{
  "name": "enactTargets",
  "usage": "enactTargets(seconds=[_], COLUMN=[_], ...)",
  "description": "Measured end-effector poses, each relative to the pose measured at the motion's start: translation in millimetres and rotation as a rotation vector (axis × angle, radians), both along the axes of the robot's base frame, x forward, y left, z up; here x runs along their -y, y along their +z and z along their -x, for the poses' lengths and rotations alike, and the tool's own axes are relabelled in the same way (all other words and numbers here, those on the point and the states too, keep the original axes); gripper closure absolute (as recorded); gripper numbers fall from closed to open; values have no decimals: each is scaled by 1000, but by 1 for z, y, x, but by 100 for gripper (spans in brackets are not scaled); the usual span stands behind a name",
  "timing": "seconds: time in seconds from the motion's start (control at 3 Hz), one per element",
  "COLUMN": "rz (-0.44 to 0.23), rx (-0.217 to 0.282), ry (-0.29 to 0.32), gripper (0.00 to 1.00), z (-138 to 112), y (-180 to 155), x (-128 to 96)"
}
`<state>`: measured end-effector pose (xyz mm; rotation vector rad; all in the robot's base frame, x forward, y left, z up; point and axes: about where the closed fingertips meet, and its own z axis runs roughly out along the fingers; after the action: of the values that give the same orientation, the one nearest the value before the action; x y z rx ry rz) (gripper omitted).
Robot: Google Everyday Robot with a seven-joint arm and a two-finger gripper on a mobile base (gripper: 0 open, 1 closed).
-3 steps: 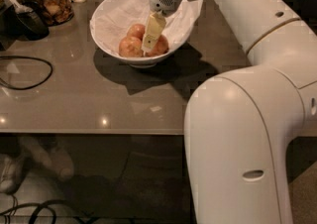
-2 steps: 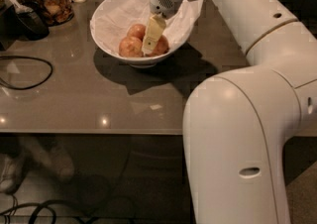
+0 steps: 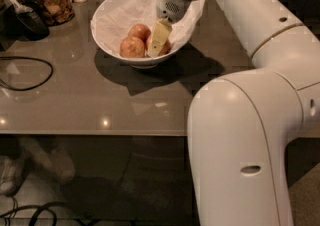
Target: Pick apple from white bowl
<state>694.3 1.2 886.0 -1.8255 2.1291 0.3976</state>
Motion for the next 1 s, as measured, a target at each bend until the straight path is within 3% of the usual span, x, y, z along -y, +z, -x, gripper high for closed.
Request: enactTargets(seconds=[1.0], rz=[-11], rx=[-25], ry=[-28], gripper=[25], z=[-4], y=[-11], x=[12])
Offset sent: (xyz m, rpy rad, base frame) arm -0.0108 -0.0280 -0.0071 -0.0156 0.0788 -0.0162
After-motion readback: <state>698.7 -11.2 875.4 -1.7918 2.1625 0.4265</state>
